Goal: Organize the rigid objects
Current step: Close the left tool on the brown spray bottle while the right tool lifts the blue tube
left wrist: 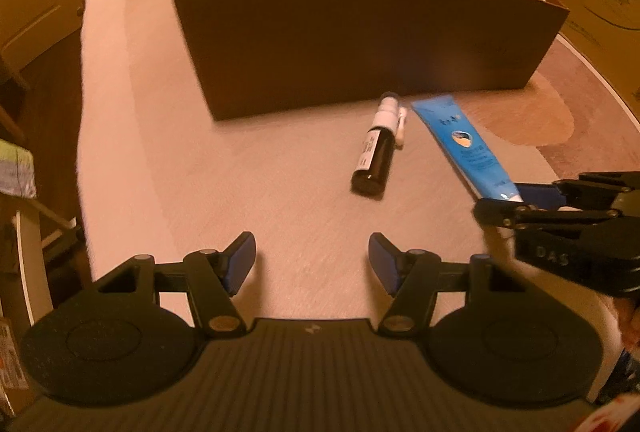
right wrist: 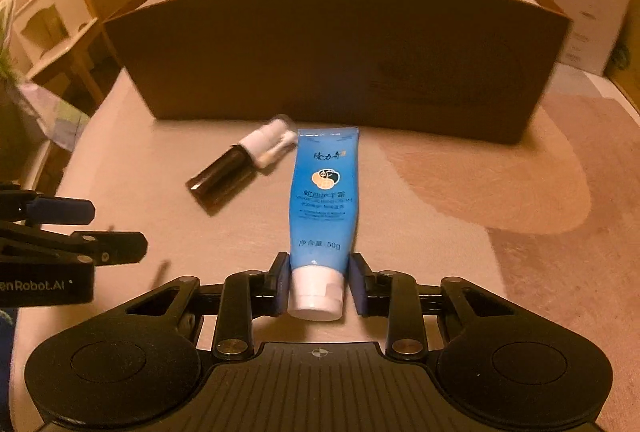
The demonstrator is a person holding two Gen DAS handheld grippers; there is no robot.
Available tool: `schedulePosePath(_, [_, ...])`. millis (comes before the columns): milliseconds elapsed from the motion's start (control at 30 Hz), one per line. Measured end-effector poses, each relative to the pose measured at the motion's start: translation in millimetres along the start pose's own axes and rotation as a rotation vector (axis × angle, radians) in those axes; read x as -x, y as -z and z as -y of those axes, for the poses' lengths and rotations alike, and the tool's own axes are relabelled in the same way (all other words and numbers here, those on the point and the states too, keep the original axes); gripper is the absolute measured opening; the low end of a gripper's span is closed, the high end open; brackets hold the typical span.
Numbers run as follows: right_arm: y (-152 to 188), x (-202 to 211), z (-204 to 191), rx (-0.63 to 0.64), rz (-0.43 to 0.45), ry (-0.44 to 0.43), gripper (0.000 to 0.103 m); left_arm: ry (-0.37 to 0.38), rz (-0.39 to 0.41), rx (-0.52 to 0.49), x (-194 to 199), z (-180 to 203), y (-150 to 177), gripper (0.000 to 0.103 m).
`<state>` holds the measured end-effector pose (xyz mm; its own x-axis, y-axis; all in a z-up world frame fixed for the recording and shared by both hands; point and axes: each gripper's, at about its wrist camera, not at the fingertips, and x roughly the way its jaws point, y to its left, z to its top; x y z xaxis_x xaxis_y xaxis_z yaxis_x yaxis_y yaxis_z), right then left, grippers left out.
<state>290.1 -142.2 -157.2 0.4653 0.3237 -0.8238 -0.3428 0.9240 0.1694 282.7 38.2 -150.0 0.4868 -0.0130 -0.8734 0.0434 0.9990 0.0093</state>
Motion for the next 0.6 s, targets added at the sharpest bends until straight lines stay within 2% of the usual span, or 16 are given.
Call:
schedulePosePath(267, [6.6, 11.3, 42.0, -0.077, 0.009, 0.074, 0.032, 0.020, 0.058, -0.096, -9.7, 16.0, -15.9, 0.060])
schedulePosePath(433, [5.0, 14.9, 64.0, -0.140, 0.014, 0.057, 0.032, 0.022, 0.081, -0.149, -27.4, 25.0, -28.7, 0.060])
schedulePosePath(567, [3.2, 16.1, 66.9, -0.137, 0.019, 0.055, 0.032, 0.020, 0.073, -0.169, -44.9, 28.8, -38.0, 0.059])
schedulePosePath(600, [2.5, 15.0, 65.9, -0.134, 0.020, 0.056, 0.032, 0.021, 0.069, -0.175, -48.0, 29.3, -39.6, 0.056])
